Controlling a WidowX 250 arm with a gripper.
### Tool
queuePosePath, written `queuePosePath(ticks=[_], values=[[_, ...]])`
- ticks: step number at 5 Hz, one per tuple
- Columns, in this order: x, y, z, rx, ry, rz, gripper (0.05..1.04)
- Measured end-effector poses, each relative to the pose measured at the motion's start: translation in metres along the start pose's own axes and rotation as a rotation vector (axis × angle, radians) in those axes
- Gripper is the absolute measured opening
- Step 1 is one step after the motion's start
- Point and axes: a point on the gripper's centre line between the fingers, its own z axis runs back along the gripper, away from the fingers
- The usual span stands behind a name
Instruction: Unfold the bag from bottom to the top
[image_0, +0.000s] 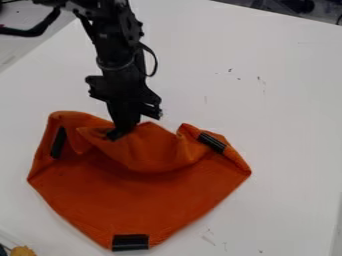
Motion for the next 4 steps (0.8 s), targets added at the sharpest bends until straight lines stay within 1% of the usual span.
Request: queuePosePath(ticks=[1, 2, 3, 4], values=[[0.048, 0.006, -0.014, -0.062, -0.02, -0.056, 0.062], [0.081, 0.017, -0.029, -0.084, -0.013, -0.087, 0.062], [0.112, 0.025, -0.056, -0.119, 0.005, -0.112, 0.062], [0.132, 0.031, -0.061, -0.119, 0.043, -0.14, 0.062]])
